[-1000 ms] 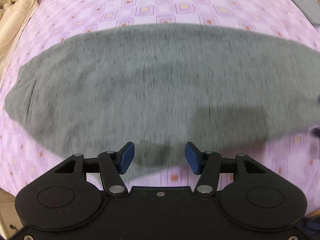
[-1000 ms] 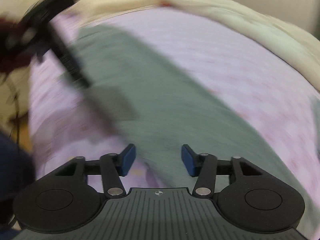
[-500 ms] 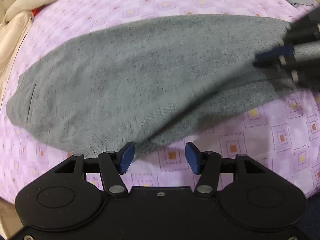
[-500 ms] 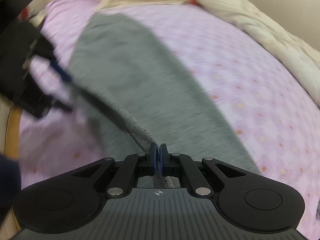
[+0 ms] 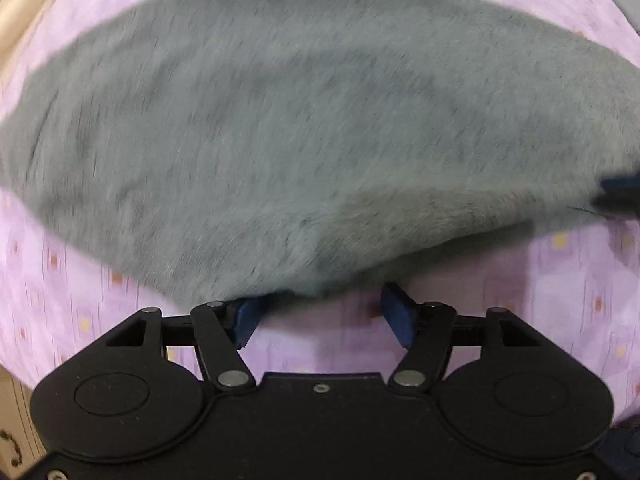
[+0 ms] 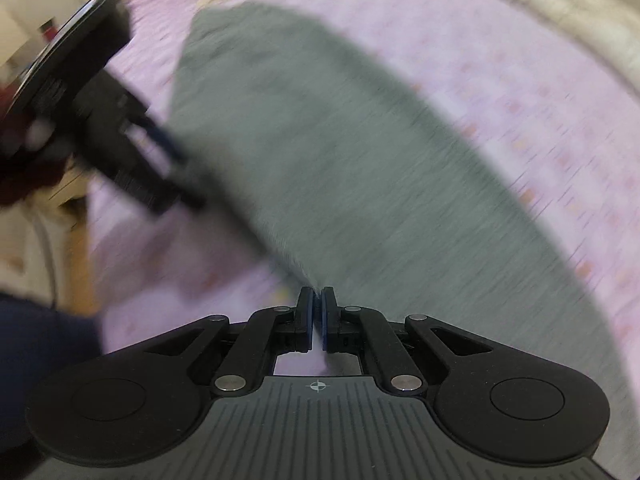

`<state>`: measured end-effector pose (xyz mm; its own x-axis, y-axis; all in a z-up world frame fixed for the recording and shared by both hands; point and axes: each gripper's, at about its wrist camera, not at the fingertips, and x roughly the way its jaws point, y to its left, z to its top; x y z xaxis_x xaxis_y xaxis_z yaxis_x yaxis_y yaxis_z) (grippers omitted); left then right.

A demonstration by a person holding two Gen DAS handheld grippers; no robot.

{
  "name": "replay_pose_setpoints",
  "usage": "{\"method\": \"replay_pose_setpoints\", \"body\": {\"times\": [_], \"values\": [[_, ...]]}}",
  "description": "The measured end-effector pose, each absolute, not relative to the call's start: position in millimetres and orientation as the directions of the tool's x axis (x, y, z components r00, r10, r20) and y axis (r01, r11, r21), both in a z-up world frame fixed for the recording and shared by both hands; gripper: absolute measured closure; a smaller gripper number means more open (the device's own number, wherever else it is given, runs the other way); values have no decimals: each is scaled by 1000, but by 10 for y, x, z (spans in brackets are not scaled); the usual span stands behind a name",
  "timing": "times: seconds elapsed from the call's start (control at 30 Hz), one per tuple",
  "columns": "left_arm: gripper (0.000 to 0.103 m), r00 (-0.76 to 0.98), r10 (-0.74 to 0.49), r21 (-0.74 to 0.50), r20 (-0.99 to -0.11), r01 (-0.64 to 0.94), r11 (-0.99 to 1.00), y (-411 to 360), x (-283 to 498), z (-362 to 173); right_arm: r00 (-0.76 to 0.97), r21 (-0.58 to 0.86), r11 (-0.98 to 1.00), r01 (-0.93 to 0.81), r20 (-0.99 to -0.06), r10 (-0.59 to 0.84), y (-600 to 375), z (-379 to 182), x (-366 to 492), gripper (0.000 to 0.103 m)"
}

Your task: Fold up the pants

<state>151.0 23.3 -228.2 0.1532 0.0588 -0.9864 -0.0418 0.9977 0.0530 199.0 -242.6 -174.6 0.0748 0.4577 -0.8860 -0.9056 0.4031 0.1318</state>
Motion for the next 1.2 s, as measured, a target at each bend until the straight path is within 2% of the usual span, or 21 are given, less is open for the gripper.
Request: {"method": "replay_pose_setpoints", "body": {"times": [0.1,0.23,0.33,0.43,0.6,0.67,0.8,0.9,0.93,1.07,1.2], "values": [[45,145,65,65,-987,-7,998,288,1377,-2176,65,190,431,-882,-857,511,-2576,-1640,1917,99],[46,228,-27,-23,-973,23,999,313,1236,-1854,179,259,583,-770,-789,588,-2807,-1525,2067,98],[44,322,-70,-74,-944,0,997,287,1278,-1630,299,186,690,-699,-801,519,-2866,-1614,2197,95],[43,377,-22,-47,-926,-57,997,229,1446,-1588,381,118,776,-619,-820,429,-2923,-1767,2310,92],[43,313,58,20,-948,-123,992,178,1678,-1909,525,24,895,-446,-802,283,-3151,-1898,2411,91],[40,246,87,59,-965,-117,991,148,1676,-2084,550,24,931,-364,-801,236,-3300,-1940,2426,85],[35,241,100,69,-965,-135,988,190,1587,-2108,587,131,970,-205,-776,228,-3740,-1857,2366,71],[31,206,82,49,-975,-160,986,275,1552,-2149,607,263,965,7,-768,204,-4317,-1774,2261,59],[28,199,84,51,-976,-168,984,297,1544,-2164,610,286,955,74,-771,184,-4491,-1777,2217,59],[27,188,96,61,-977,-181,982,326,1542,-2174,607,321,891,322,-792,66,-5211,-1813,1947,59],[28,171,107,77,-979,-175,982,298,1569,-2141,582,392,810,436,-809,78,-5654,-2025,1839,58]]}}
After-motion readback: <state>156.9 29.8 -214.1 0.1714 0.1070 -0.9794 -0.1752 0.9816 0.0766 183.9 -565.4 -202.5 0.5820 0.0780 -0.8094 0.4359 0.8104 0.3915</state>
